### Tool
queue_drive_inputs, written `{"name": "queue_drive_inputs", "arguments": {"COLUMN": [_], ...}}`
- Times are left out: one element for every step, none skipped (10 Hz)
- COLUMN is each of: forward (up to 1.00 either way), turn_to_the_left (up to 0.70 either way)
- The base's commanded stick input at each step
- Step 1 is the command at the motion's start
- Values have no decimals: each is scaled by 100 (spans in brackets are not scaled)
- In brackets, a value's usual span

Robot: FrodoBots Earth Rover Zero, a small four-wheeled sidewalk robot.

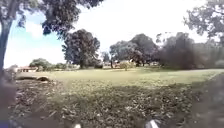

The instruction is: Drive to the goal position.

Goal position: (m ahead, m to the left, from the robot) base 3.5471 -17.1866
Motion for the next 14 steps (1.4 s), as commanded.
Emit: {"name": "queue_drive_inputs", "arguments": {"forward": [70, 70, 70, 70, 70, 70, 70, 70, 70, 70, 70, 70, 70, 70], "turn_to_the_left": [0, 0, 0, 0, -2, -3, -7, -12, -35, -35, -35, -35, -19, 0]}}
